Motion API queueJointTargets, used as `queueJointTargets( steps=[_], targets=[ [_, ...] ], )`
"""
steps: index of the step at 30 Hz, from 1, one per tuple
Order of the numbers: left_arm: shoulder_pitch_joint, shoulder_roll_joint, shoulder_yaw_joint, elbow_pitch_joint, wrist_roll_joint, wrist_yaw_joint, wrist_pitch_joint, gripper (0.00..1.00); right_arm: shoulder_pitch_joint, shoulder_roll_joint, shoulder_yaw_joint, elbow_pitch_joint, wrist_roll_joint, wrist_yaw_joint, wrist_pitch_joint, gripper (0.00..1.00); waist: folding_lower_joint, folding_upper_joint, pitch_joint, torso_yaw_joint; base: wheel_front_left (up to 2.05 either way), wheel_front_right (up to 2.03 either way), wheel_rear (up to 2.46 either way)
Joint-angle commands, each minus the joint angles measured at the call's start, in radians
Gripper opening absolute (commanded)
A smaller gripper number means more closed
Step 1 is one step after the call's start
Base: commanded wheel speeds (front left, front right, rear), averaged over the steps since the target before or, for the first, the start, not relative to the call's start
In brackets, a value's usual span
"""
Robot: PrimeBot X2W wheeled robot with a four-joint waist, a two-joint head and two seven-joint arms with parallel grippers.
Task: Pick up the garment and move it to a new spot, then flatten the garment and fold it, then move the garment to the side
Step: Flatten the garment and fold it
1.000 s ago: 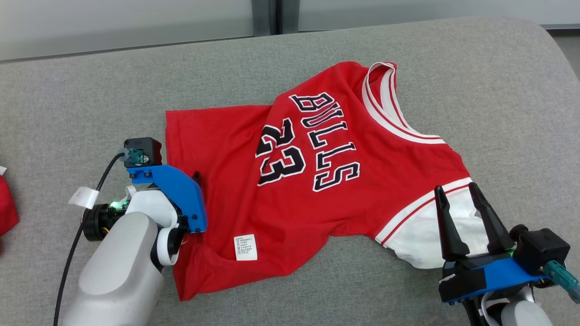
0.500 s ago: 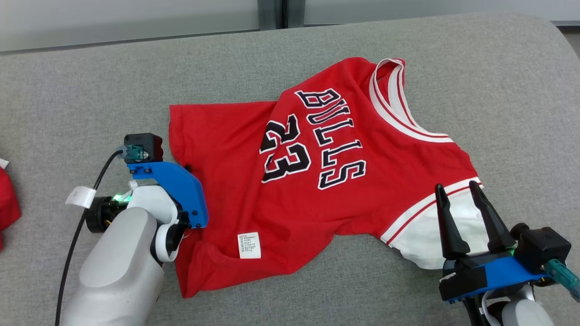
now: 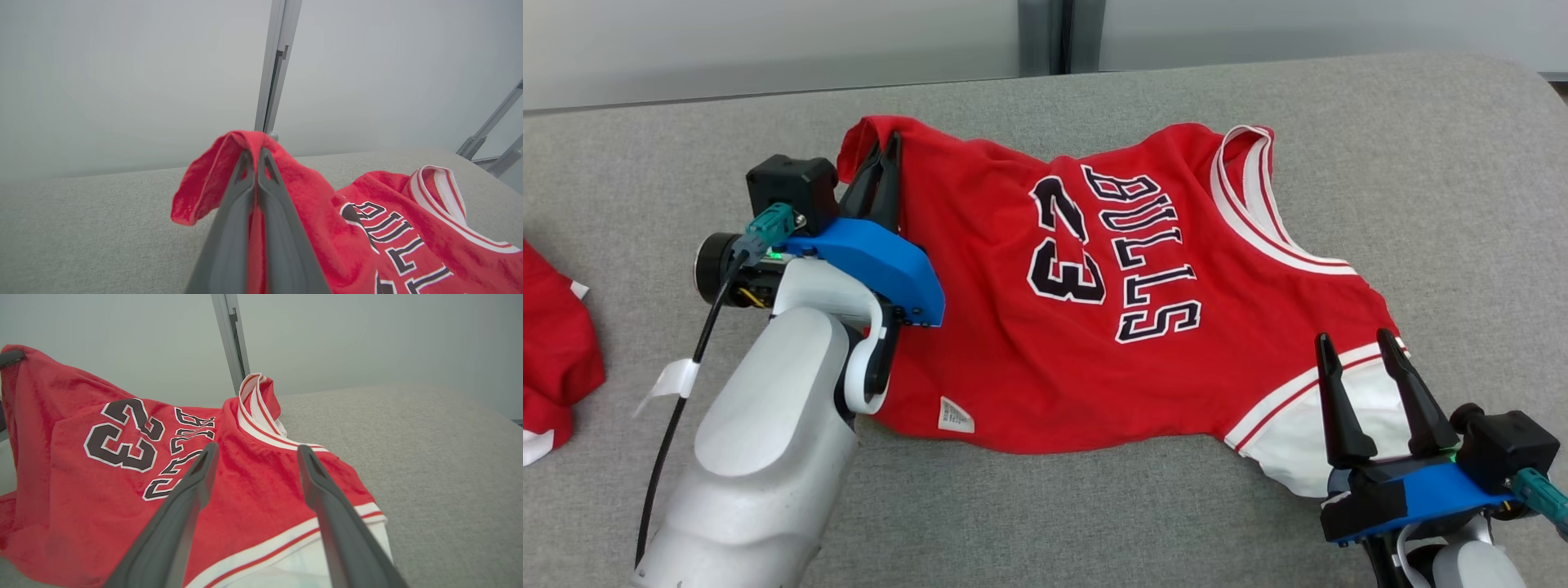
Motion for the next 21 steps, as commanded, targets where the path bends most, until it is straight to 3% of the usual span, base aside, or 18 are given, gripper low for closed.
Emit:
queueJointTargets(
  steps=[1, 10, 19, 21],
  targets=[
    [-0.006, 0.000, -0.006, -0.027, 0.009, 0.011, -0.008, 0.00, 0.006, -0.003, -0.004, -0.002, 0.001, 0.000, 0.002, 1.00, -0.0001, -0.0003, -0.005, 0.004, 0.00, 0.00, 0.00],
    [0.055, 0.039, -0.011, -0.148, 0.009, 0.046, 0.048, 0.00, 0.010, -0.003, -0.008, -0.016, 0.000, 0.000, 0.010, 1.00, -0.0001, -0.0003, -0.006, 0.018, 0.00, 0.00, 0.00],
    [-0.064, 0.100, -0.004, 0.024, 0.054, 0.053, 0.030, 0.00, -0.027, -0.003, 0.028, -0.012, 0.014, 0.000, -0.002, 1.00, -0.0001, -0.0003, 0.059, -0.027, 0.00, 0.00, 0.00],
    [-0.089, 0.104, -0.008, 0.070, 0.058, 0.034, 0.008, 1.00, -0.032, -0.003, 0.029, -0.005, 0.015, 0.000, -0.007, 1.00, -0.0001, -0.0003, 0.064, -0.037, 0.00, 0.00, 0.00]
  ],
)
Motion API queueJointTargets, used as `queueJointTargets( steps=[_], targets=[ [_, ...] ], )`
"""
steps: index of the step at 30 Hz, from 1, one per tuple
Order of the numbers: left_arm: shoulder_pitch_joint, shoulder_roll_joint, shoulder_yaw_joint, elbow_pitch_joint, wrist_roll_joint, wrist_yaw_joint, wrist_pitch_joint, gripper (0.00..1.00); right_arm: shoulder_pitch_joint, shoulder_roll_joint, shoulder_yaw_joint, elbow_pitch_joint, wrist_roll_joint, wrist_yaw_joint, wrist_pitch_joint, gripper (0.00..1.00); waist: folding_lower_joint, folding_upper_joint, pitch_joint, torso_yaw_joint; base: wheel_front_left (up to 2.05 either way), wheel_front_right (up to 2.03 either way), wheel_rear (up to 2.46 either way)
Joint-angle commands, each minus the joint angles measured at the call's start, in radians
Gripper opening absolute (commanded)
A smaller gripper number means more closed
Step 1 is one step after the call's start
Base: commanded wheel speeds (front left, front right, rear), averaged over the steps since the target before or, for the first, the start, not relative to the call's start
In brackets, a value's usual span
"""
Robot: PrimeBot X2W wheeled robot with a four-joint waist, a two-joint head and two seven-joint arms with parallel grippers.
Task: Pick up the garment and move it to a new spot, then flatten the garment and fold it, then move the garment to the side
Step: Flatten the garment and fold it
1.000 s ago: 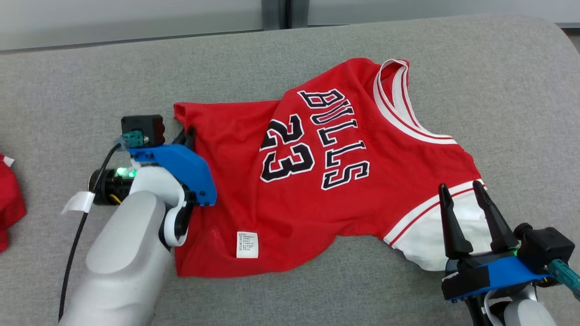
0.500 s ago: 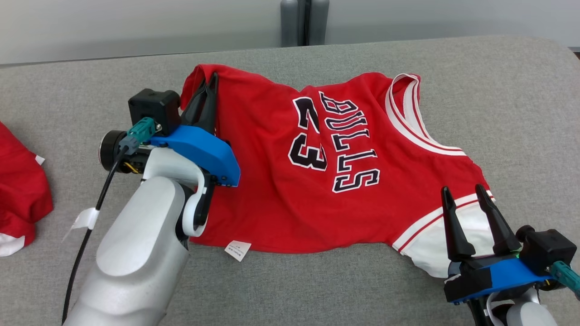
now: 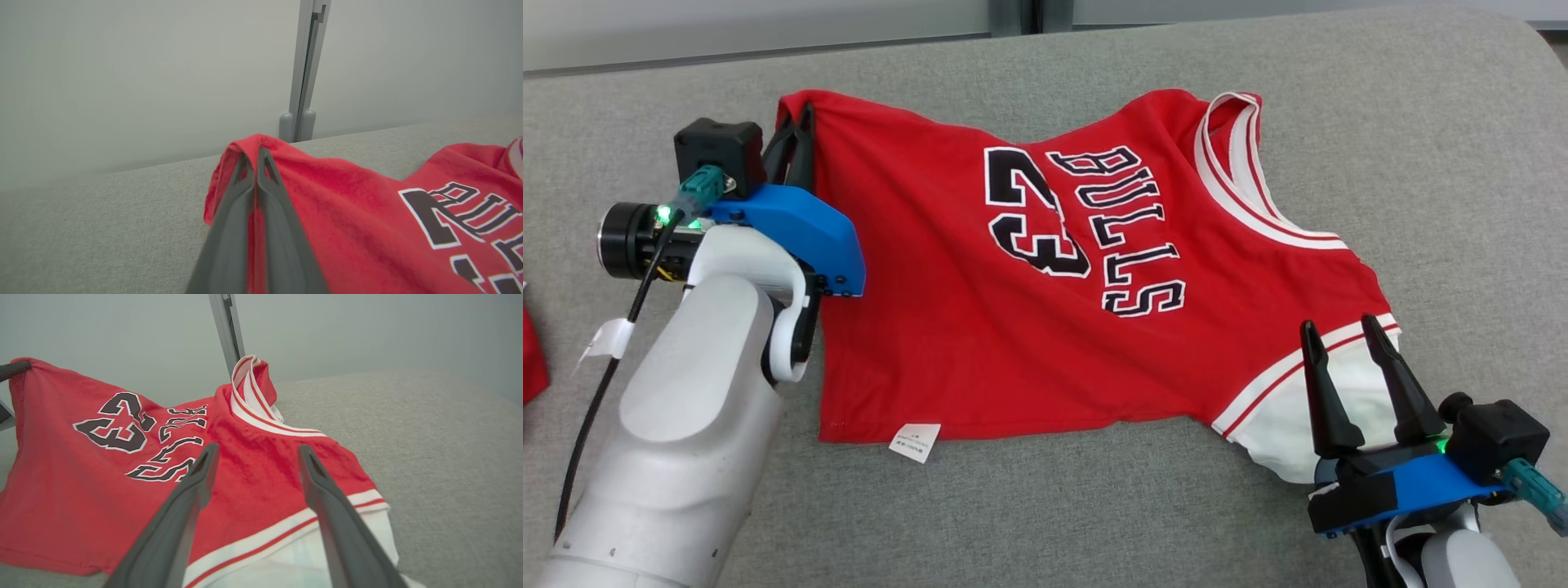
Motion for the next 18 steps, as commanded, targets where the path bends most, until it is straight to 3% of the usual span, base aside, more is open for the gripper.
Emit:
queueJointTargets(
  steps=[1, 5, 10, 18],
  targets=[
    [-0.031, 0.003, 0.001, 0.037, 0.004, -0.010, -0.029, 1.00, -0.014, -0.003, -0.003, 0.007, 0.004, 0.000, -0.010, 1.00, -0.0001, -0.0001, 0.001, -0.007, 0.00, 0.00, 0.00],
    [-0.039, -0.014, 0.013, 0.110, -0.012, -0.019, -0.091, 1.00, -0.015, -0.003, -0.015, 0.020, 0.002, 0.000, -0.018, 1.00, -0.0001, -0.0001, -0.007, -0.002, 0.00, 0.00, 0.00],
    [-0.004, -0.043, 0.028, 0.169, -0.052, -0.062, -0.154, 1.00, -0.014, -0.003, -0.030, 0.024, -0.008, 0.000, -0.017, 1.00, -0.0001, -0.0001, -0.039, 0.026, 0.00, 0.00, 0.00],
    [0.111, -0.066, 0.054, 0.135, -0.070, -0.094, -0.250, 1.00, 0.007, -0.003, -0.054, 0.017, -0.017, 0.000, -0.004, 1.00, -0.0001, -0.0001, -0.117, 0.064, 0.00, 0.00, 0.00]
  ],
)
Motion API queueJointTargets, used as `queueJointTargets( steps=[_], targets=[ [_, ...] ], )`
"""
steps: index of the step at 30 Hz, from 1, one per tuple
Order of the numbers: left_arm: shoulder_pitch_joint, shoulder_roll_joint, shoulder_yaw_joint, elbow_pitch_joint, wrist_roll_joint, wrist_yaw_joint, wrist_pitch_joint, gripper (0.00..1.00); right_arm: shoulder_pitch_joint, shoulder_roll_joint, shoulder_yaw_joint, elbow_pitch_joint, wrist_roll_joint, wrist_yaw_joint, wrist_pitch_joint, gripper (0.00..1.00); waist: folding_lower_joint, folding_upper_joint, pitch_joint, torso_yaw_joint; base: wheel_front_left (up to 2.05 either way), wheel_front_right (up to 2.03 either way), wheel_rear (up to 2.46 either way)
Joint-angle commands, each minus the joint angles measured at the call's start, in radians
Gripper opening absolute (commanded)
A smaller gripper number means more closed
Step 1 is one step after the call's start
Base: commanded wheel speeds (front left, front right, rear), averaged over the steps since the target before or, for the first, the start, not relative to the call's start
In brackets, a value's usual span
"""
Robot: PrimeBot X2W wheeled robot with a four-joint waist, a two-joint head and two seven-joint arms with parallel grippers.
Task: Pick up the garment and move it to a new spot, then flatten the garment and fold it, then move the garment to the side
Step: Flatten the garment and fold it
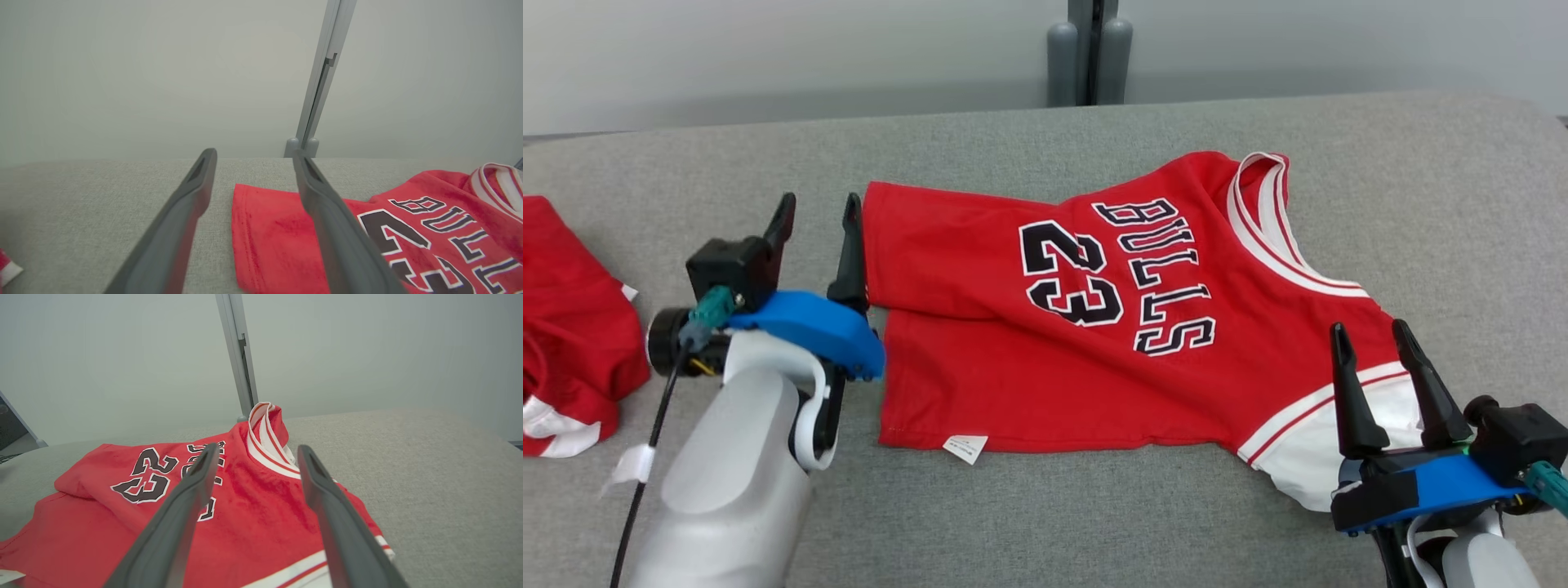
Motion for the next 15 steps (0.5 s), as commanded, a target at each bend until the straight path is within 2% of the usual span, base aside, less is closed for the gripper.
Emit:
queueJointTargets(
  steps=[1, 10, 15],
  targets=[
    [0.030, -0.003, 0.010, -0.019, 0.003, -0.005, -0.006, 1.00, 0.011, -0.004, -0.005, -0.001, -0.006, 0.000, 0.004, 1.00, 0.0000, 0.0001, -0.017, 0.000, 0.00, 0.00, 0.00],
    [0.318, -0.021, 0.134, -0.312, 0.070, 0.002, -0.009, 1.00, 0.056, -0.003, -0.029, 0.003, -0.008, 0.000, 0.031, 1.00, 0.0000, 0.0001, -0.109, 0.027, 0.00, 0.00, 0.00],
    [0.457, -0.035, 0.187, -0.403, 0.122, -0.003, -0.009, 1.00, 0.080, -0.003, -0.051, 0.010, -0.009, 0.000, 0.040, 1.00, 0.0000, 0.0001, -0.140, 0.040, 0.00, 0.00, 0.00]
  ],
)
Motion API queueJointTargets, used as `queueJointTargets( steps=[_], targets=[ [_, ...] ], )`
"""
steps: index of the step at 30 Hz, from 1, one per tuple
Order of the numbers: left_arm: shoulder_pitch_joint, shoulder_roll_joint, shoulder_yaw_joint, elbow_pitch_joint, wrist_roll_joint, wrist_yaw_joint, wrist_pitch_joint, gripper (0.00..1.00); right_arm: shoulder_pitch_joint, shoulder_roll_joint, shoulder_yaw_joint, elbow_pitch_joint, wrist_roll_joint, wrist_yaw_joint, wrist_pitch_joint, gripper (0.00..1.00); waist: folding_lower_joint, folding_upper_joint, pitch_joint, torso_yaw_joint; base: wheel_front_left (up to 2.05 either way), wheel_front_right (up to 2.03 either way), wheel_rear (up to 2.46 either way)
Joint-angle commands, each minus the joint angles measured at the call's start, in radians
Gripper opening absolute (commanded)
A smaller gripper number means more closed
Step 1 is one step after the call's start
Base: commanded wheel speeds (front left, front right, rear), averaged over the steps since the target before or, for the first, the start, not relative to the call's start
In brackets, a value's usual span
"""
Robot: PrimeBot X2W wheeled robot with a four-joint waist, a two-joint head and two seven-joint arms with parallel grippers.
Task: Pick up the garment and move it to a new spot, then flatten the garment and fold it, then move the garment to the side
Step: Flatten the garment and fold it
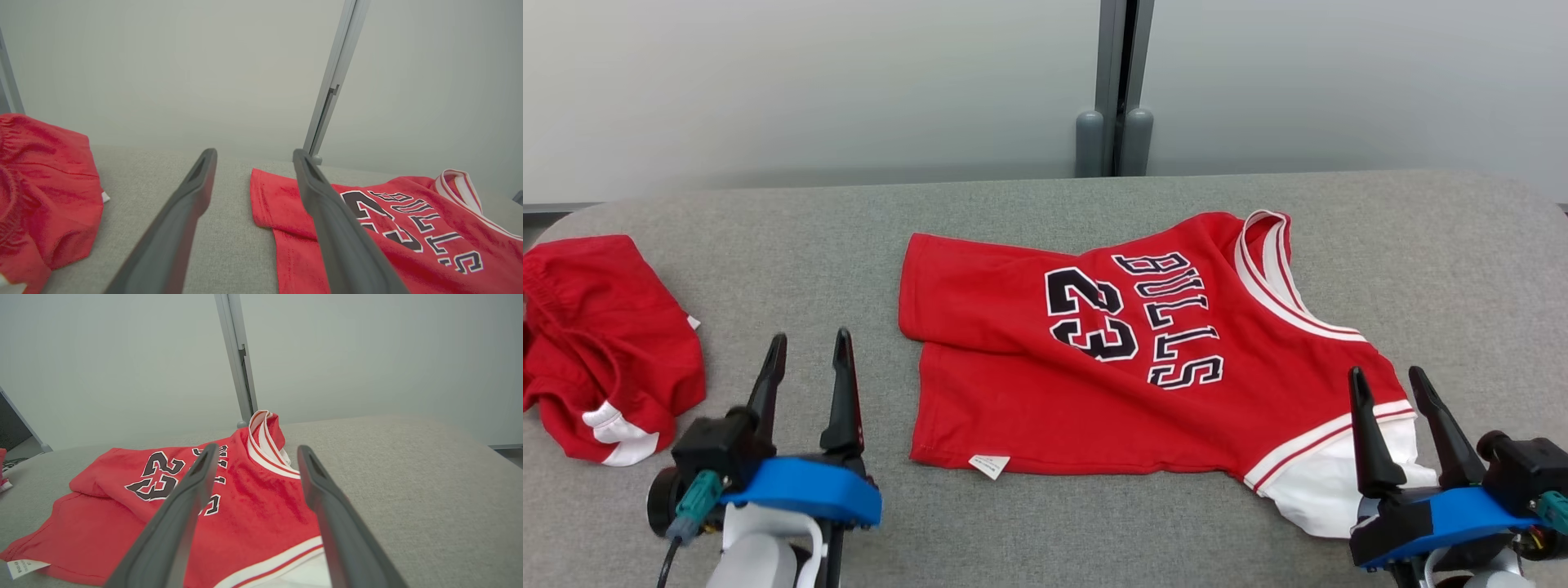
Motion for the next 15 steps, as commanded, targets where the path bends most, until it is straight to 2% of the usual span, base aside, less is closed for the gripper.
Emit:
queueJointTargets(
  steps=[1, 8, 15],
  targets=[
    [0.035, -0.002, 0.013, -0.006, 0.010, -0.004, -0.004, 1.00, 0.015, -0.003, -0.008, 0.004, -0.004, 0.000, 0.003, 1.00, 0.0002, 0.0002, -0.007, 0.000, 0.00, 0.00, 0.00],
    [0.162, -0.003, 0.060, -0.019, 0.042, 0.000, -0.004, 1.00, 0.042, -0.003, -0.028, 0.029, -0.010, 0.000, 0.010, 1.00, 0.0002, 0.0002, -0.047, 0.004, 0.00, 0.00, 0.00],
    [0.229, -0.008, 0.087, -0.036, 0.058, -0.009, -0.004, 1.00, 0.085, -0.003, -0.011, 0.018, -0.070, 0.000, 0.026, 1.00, 0.0002, 0.0002, -0.079, 0.020, 0.00, 0.00, 0.00]
  ],
)
